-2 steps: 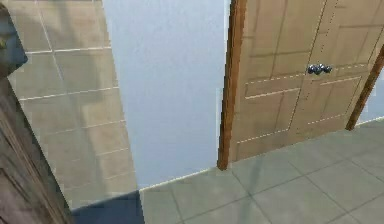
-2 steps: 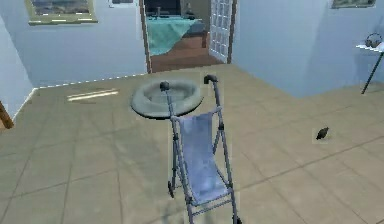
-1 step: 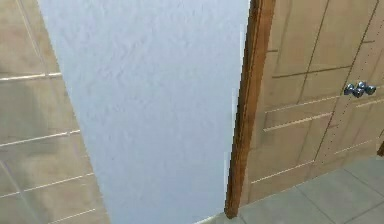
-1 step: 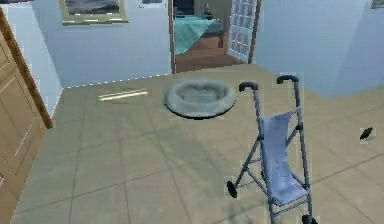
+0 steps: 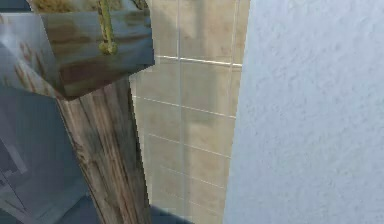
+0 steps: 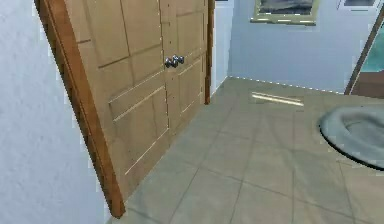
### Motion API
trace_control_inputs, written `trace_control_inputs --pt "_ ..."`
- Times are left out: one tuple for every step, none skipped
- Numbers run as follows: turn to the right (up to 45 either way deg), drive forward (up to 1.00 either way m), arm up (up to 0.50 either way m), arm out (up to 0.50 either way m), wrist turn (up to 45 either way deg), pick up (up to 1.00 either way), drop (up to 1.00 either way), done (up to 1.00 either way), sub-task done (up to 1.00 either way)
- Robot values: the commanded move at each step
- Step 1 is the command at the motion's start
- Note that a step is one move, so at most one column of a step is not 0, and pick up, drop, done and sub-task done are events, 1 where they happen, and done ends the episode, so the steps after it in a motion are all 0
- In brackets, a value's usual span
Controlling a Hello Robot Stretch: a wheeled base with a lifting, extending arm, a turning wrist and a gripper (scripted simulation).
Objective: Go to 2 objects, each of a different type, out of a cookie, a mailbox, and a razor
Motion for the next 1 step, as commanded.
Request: trace_control_inputs --pt "-24.0 0.0 0.0 0.0 0.0 0.0 0.0 0.0 0.0"
